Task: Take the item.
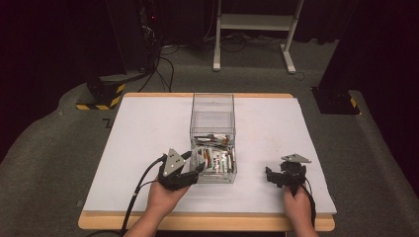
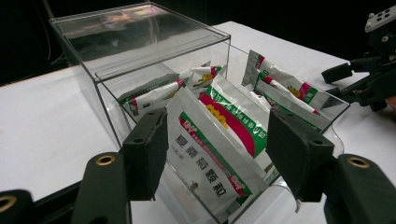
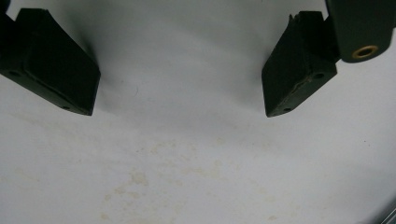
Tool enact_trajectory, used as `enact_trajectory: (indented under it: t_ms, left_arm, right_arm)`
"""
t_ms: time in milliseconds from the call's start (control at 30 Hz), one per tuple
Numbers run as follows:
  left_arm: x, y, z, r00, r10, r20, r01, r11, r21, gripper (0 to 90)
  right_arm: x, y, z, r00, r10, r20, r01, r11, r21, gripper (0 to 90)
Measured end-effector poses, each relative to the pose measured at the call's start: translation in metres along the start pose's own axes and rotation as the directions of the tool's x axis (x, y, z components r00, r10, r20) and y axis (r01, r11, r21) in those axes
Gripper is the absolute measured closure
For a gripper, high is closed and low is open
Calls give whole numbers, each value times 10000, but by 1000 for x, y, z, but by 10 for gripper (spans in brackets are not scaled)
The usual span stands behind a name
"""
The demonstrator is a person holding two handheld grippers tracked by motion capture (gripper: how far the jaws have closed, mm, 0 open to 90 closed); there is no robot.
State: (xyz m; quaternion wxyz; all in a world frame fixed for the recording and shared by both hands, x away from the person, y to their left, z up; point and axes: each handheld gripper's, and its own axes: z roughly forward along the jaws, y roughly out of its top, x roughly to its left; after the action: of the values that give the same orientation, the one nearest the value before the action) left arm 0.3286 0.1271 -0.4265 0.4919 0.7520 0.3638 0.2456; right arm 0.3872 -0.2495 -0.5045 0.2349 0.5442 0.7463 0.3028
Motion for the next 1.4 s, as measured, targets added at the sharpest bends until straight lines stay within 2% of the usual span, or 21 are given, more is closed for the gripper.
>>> enact_trajectory:
  t_ms: [133,300,500,867,1100,1400]
  left_arm:
    - [0,1,3,9999,-23,-155,24,10000,54,410]
    - [-1,0,7,9989,169,-440,-160,9997,209,431]
    - [1,-2,5,9981,136,-605,-125,9998,185,498]
    - [8,-4,-2,9986,-393,-343,402,9989,242,592]
    - [10,-6,-4,9988,-327,-372,339,9989,317,665]
    - [13,-10,-4,9968,-783,-162,787,9966,235,776]
  right_arm:
    - [0,0,0,10000,-4,0,4,10000,-2,113]
    - [0,0,0,10000,-5,1,5,10000,-5,113]
    - [0,0,0,10000,-3,0,3,10000,-3,113]
    - [0,0,0,10000,16,1,-16,10000,-15,113]
    - [0,0,0,10000,-1,-1,1,10000,-19,113]
    - [0,0,0,10000,-4,-2,4,10000,-22,113]
